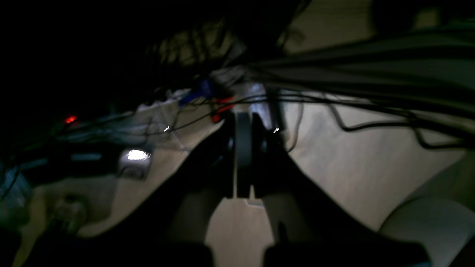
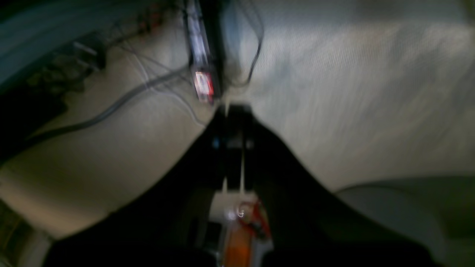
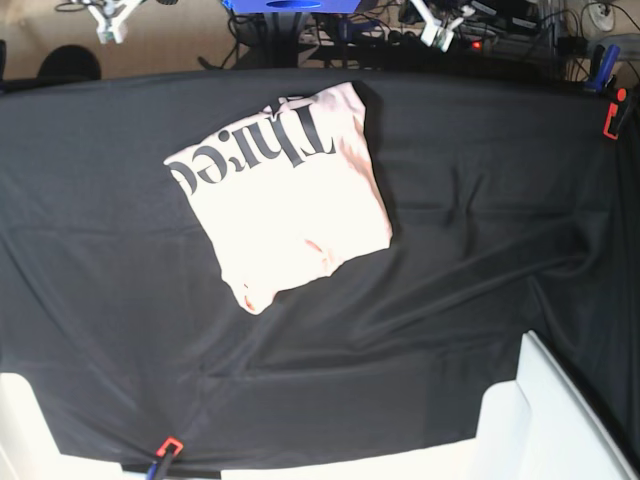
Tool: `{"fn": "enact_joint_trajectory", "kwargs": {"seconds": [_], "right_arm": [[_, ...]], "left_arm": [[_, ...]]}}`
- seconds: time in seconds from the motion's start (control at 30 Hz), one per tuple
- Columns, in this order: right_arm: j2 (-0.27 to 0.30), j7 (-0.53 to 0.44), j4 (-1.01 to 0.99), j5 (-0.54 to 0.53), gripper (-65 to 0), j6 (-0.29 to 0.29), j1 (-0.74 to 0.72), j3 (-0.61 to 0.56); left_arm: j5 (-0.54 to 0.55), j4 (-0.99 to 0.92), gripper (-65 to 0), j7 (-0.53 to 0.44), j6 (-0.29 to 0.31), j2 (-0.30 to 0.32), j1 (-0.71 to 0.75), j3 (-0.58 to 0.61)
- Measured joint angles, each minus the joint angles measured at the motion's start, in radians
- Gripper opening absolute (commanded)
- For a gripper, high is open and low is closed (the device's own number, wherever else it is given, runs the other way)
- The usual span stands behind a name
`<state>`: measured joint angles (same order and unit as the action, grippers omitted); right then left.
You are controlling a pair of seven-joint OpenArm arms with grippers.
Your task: Fold the T-shirt properly
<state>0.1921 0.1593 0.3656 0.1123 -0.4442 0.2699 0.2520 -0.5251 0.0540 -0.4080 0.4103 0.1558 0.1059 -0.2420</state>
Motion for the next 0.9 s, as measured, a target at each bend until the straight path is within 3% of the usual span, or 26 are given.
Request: {"fn": "enact_joint_trajectory", "kwargs": {"seconds": [0.17,0.43,0.9], "right_arm": [[0.02,-0.1,-0.117,-0.001,-65.0,0.006,-0.035,-0.192],[0.021,-0.182,-0.128,-0.002,-65.0,0.008,-0.053,-0.191],[-0.009,-0.177,-0.129,-0.001,-65.0,0.01,-0.048,-0.191]], "left_arm": [[-0.006,0.023,-65.0,0.105,0.005,-0.013,-0.02,0.0],[-0.005,0.063,-64.8,0.121,0.004,-0.037,-0.022,0.0],[-0.01,0.063,-64.8,0.12,0.005,-0.061,-0.022,0.001]]}}
